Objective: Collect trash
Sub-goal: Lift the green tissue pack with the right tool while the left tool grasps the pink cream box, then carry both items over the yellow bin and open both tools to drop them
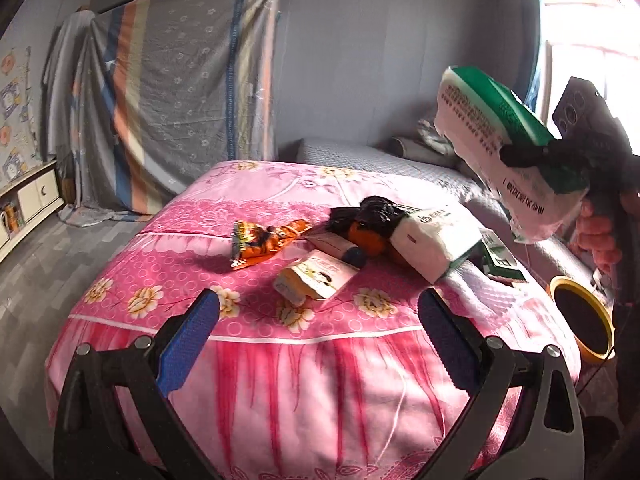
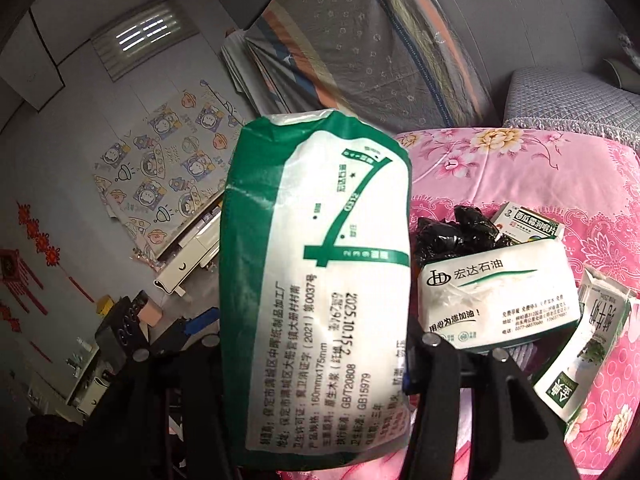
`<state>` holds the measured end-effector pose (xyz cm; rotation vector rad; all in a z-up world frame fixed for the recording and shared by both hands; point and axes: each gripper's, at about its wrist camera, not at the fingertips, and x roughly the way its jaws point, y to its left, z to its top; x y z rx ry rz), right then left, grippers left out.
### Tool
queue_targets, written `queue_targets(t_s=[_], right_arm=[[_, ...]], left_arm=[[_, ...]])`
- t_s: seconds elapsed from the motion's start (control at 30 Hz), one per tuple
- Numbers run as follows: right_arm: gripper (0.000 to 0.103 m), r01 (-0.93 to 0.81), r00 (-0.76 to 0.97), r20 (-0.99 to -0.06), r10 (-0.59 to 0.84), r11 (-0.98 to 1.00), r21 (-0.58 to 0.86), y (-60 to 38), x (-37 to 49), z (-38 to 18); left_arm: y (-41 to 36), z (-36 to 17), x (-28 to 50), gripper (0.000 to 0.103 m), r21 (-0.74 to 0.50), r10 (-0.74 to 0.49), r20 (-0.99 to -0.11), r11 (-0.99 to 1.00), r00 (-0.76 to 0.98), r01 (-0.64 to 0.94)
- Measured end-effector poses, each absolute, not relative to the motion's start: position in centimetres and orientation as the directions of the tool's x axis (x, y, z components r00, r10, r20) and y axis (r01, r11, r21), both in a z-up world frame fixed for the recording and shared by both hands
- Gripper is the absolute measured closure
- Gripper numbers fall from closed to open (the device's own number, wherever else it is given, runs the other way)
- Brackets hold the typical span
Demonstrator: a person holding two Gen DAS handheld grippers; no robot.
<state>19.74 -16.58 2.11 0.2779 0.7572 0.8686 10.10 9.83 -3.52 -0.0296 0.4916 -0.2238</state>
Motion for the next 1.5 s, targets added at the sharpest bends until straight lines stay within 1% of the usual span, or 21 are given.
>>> queue_targets(t_s=[0.1,0.2,0.27,0.37,0.6,0.73,0.83,0.9,0.93,0.97,1.03,1.1,1.13,1.2,1.3,1.5], right_arm=[[0.053,-0.583,0.413,-0.447,0.793,0.607,0.54,-18.7,17.9,2.1],[0.053,-0.58,0.423,-0.432,0.797,0.604,0.546,-19.9,16.1,1.9],[0.053,-0.585,0.429,-0.424,0.798,0.603,0.542,-20.5,14.9,1.8],[0.052,-0.591,0.436,-0.409,0.802,0.598,0.542,-21.4,13.8,1.8],[0.052,-0.591,0.44,-0.384,0.811,0.584,0.556,-22.8,12.4,1.1],[0.052,-0.584,0.442,-0.378,0.813,0.581,0.567,-23.3,12.0,0.7],[0.051,-0.575,0.452,-0.374,0.81,0.584,0.572,-23.7,12.1,0.3],[0.051,-0.569,0.452,-0.367,0.813,0.58,0.583,-24.0,12.0,0.1],[0.051,-0.565,0.454,-0.364,0.813,0.579,0.588,-24.2,11.8,0.0],[0.051,-0.561,0.456,-0.363,0.812,0.58,0.591,-24.3,11.7,-0.1],[0.051,-0.555,0.461,-0.361,0.81,0.581,0.595,-24.6,11.3,-0.3],[0.051,-0.546,0.468,-0.36,0.807,0.584,0.6,-25.0,10.9,-0.4],[0.051,-0.54,0.472,-0.359,0.805,0.586,0.604,-25.2,10.7,-0.5],[0.051,-0.529,0.479,-0.356,0.802,0.588,0.612,-25.8,10.3,-0.7],[0.051,-0.509,0.493,-0.353,0.795,0.593,0.624,-26.5,9.6,-1.2],[0.051,-0.47,0.508,-0.339,0.792,0.584,0.662,-27.4,8.3,-2.4]], left_arm=[[7.8,-4.4,12.4,0.008,-0.006,-0.261,-0.506,0.954,0.822,0.299],[6.7,-5.3,16.0,0.008,0.016,-0.309,-0.58,0.921,0.753,0.39],[6.3,-5.9,18.2,0.008,0.046,-0.288,-0.606,0.918,0.742,0.394],[6.3,-6.6,21.3,0.008,0.018,-0.313,-0.662,0.901,0.681,0.433],[6.8,-8.4,25.4,0.008,-0.041,-0.324,-0.719,0.903,0.615,0.428],[6.3,-9.5,25.8,0.008,-0.008,-0.303,-0.741,0.897,0.6,0.442],[6.3,-10.3,26.6,0.009,-0.014,-0.292,-0.759,0.901,0.582,0.435],[6.5,-10.9,27.2,0.014,-0.016,-0.28,-0.772,0.906,0.57,0.423],[6.5,-11.3,27.6,0.029,-0.018,-0.27,-0.784,0.91,0.559,0.415],[6.6,-11.7,27.9,0.034,-0.025,-0.263,-0.797,0.914,0.544,0.405],[6.7,-11.7,27.9,0.036,-0.027,-0.261,-0.791,0.919,0.553,0.394],[6.8,-11.1,27.4,0.041,-0.023,-0.264,-0.773,0.92,0.577,0.391],[7.0,-10.7,27.0,0.044,-0.034,-0.278,-0.761,0.92,0.586,0.392],[7.3,-9.7,25.6,0.044,-0.066,-0.32,-0.73,0.912,0.604,0.405],[7.5,-7.9,22.6,0.045,-0.078,-0.369,-0.66,0.9,0.654,0.429],[7.5,-3.8,15.4,0.045,-0.127,-0.452,-0.486,0.883,0.748,0.452]])
